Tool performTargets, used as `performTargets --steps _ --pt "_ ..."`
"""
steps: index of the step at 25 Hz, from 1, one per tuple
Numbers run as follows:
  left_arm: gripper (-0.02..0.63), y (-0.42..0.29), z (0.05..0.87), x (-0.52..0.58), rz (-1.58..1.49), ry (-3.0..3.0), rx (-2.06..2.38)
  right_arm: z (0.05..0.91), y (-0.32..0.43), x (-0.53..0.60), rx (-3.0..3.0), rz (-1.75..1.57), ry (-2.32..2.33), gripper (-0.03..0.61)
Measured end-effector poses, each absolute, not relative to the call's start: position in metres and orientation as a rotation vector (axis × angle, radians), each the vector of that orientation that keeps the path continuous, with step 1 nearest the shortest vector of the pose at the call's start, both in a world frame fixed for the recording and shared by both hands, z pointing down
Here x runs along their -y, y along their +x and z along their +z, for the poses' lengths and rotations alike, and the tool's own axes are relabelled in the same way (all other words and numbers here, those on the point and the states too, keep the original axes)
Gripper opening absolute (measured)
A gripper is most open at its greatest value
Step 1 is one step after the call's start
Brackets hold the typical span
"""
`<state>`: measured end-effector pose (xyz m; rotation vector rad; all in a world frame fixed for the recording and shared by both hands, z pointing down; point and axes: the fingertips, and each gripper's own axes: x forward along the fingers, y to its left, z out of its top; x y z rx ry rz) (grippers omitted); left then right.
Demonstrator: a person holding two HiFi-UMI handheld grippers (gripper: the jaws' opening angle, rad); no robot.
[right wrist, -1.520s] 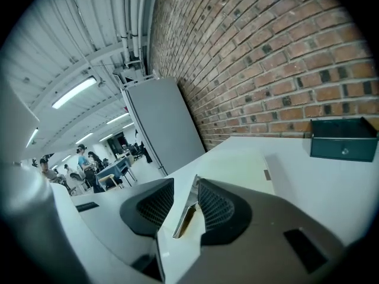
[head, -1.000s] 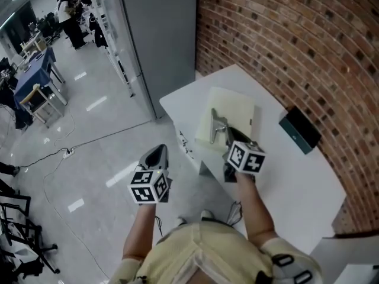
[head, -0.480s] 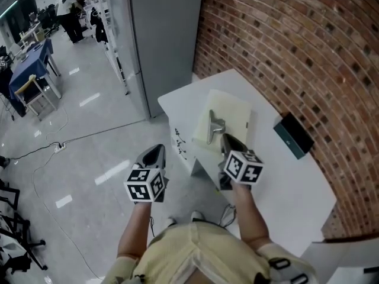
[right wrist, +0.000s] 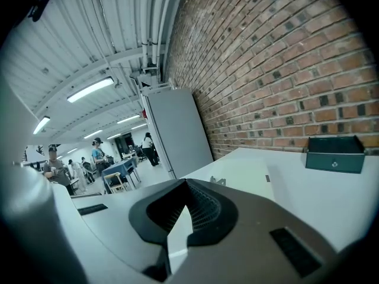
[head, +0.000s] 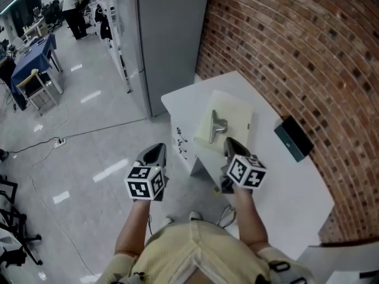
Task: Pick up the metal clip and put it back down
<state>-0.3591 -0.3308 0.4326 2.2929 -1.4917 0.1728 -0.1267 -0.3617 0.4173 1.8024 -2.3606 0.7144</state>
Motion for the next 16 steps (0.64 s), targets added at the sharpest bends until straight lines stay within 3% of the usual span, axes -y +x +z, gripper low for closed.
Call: performTargets --steps 16 --pt "0.008 -0.346 0.446 0.317 0.201 2.283 1.44 0.434 -0.105 0.345 2.311 0.776 1.828 0.003"
